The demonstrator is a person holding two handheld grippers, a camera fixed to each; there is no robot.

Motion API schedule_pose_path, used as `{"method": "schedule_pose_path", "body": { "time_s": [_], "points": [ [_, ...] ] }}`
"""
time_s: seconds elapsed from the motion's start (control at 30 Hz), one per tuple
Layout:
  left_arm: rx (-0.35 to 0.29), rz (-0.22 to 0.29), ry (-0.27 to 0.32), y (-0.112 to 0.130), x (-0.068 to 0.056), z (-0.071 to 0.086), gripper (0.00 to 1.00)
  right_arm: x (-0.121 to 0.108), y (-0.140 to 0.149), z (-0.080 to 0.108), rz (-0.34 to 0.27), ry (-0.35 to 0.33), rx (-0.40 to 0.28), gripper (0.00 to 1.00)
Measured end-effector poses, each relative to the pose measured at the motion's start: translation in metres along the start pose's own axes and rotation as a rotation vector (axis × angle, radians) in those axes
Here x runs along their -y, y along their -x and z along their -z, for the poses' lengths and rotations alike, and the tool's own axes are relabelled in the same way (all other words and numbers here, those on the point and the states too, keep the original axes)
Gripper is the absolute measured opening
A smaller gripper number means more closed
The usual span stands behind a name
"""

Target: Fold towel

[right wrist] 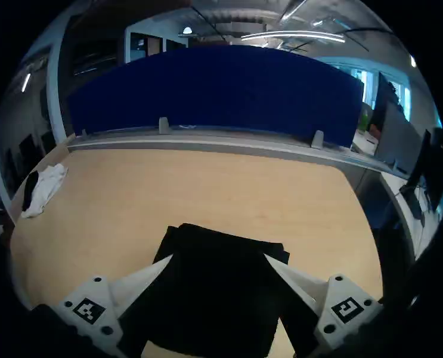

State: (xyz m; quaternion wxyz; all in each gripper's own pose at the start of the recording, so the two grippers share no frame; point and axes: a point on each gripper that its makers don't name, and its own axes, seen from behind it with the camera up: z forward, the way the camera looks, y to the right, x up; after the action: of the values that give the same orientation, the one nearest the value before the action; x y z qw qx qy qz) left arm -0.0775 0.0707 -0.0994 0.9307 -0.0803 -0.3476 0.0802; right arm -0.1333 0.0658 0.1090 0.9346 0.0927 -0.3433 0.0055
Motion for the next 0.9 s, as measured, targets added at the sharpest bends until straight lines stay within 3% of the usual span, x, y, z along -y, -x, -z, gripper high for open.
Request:
{"method": "schedule_pose_path", "body": {
  "time_s": [0.27, 0.5, 0.7, 0.9],
  "points": [
    [0.006, 0.01, -0.025, 0.004, 0.007, 0.003, 0.9, 0.004, 0.02, -0.029, -0.001, -0.023, 0.063, 0.99],
    [0.007, 0.02, -0.039, 0.006, 0.013, 0.006, 0.9, 0.004, 0.022, -0.034, -0.031, -0.038, 0.062, 0.99],
    [0.002, 0.026, -0.037, 0.005, 0.013, 0.005, 0.9, 0.005, 0.003, -0.015, -0.039, -0.027, 0.012, 0.98],
    [-0.015, 0.032, -0.031, 0.001, 0.015, 0.004, 0.9, 0.013, -0.017, 0.025, -0.035, -0.013, -0.057, 0.99]
  ]
}}
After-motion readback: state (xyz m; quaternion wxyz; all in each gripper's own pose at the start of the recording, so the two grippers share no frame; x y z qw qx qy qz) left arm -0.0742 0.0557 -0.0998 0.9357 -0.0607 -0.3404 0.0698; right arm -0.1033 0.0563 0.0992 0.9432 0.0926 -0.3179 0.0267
